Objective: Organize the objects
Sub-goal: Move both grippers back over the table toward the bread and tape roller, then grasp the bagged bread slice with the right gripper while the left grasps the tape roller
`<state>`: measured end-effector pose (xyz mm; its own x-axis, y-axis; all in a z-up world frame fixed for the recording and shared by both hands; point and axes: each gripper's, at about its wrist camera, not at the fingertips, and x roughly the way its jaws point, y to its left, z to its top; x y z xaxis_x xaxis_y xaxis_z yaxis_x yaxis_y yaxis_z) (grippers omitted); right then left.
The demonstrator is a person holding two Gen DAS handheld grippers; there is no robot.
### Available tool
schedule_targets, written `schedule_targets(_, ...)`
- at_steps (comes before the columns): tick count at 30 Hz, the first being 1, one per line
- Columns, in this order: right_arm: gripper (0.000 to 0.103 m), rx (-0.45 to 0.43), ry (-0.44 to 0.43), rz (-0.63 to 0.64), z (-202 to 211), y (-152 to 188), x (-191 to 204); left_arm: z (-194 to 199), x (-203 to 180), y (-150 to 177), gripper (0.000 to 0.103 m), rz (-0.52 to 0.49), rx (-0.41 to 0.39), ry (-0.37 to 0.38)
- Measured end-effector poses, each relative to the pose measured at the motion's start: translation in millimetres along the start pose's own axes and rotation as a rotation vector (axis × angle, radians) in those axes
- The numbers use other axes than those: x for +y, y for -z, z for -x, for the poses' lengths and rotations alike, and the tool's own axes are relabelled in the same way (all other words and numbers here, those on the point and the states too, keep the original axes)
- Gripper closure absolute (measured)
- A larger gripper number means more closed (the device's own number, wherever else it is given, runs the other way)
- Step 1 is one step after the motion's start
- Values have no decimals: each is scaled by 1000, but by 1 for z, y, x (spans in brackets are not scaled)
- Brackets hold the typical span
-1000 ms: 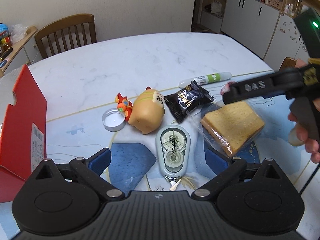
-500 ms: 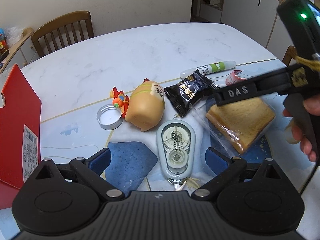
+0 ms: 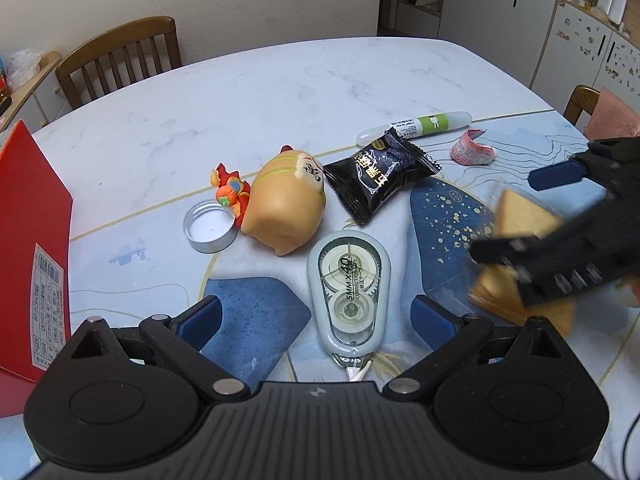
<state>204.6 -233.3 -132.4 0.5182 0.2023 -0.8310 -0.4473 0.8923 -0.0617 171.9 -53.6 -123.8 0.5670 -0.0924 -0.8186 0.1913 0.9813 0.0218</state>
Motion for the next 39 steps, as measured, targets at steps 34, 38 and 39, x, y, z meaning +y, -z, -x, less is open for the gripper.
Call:
schedule_targets(34,2,129,7,-488,22,46,-7,-18,-10,1,4,-17,-18,-34)
schedule_targets(38,7,120,-39,-391,25,49,-4,-18,-12,3,13,-19,-21,-20)
schedule_targets(39,8,119,-52,-372,26,50,-4,-17,-12,3,18,-20,-21,-17)
